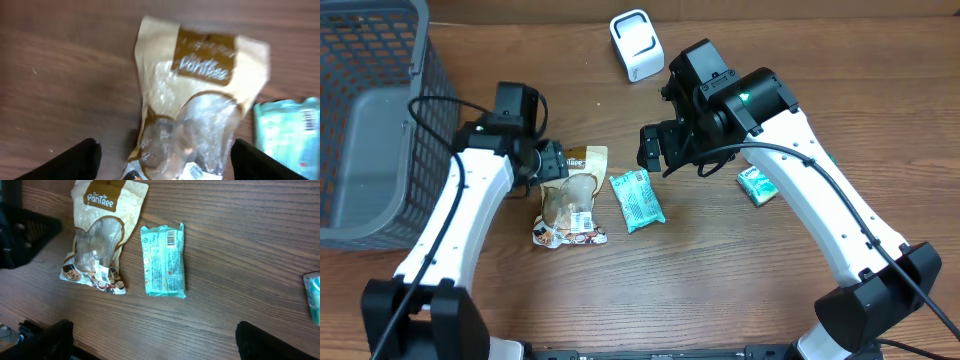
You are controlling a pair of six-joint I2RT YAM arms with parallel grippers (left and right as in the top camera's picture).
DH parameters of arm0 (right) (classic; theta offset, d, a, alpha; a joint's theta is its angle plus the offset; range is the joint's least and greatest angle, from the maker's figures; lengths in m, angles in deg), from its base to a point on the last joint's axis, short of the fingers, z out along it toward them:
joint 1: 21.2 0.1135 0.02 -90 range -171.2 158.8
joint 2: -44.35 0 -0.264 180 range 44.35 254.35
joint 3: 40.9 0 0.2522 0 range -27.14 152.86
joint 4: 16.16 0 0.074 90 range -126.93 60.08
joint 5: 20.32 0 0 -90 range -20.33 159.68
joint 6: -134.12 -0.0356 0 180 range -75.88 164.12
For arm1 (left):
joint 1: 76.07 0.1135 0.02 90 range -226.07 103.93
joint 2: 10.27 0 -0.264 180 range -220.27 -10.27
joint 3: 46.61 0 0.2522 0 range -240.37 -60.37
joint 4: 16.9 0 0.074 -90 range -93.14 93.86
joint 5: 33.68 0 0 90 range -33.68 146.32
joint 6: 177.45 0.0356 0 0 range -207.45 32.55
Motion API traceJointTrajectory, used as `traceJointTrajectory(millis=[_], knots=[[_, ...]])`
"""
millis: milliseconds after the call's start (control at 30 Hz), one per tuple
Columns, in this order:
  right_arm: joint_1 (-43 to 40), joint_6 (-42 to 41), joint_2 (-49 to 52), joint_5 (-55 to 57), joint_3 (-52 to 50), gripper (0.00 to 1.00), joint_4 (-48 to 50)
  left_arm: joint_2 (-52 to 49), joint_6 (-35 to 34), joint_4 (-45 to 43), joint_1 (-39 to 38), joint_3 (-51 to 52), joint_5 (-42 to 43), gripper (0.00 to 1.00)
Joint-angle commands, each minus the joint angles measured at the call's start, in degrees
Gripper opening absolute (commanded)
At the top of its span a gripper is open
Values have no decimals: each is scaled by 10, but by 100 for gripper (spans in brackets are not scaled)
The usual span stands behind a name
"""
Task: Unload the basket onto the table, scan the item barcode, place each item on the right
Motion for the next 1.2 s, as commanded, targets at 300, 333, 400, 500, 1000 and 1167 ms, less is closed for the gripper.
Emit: traceJointTrajectory(millis=[300,333,400,500,1000,1167], knots=[[-2,0,-6,-1,6,100,3,24,61,-1,56,-24,-43,100],[-2,0,-6,-1,6,100,3,24,61,1,65,-24,-49,100],[-2,0,-6,-1,6,100,3,24,61,3,79,-24,-51,100],[-2,0,-6,-1,6,100,3,24,62,6,97,-24,-51,100],[-2,0,-6,-1,6,100,3,24,61,17,108,-24,-50,100],[-2,0,-6,-1,6,100,3,24,61,17,108,-24,-50,99]])
